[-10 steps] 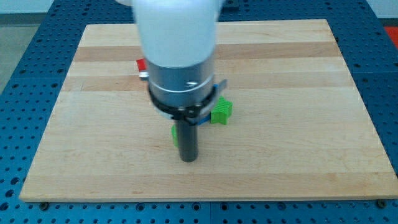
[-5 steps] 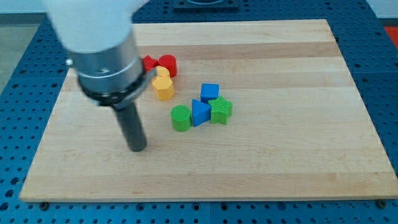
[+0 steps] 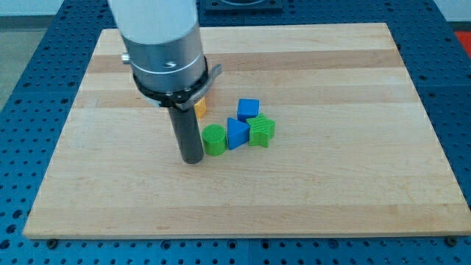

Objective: Move the green circle closer to blue triangle

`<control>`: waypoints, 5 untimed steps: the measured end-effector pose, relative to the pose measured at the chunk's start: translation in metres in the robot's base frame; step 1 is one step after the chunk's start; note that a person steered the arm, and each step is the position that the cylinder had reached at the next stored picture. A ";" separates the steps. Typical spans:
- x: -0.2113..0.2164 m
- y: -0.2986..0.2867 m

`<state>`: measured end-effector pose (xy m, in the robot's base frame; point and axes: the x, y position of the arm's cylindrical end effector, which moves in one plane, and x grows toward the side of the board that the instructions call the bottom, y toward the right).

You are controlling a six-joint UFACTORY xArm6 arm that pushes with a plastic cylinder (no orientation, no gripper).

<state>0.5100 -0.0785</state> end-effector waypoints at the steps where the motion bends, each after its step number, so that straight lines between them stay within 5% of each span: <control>1: 0.000 0.002; 5: -0.005 -0.003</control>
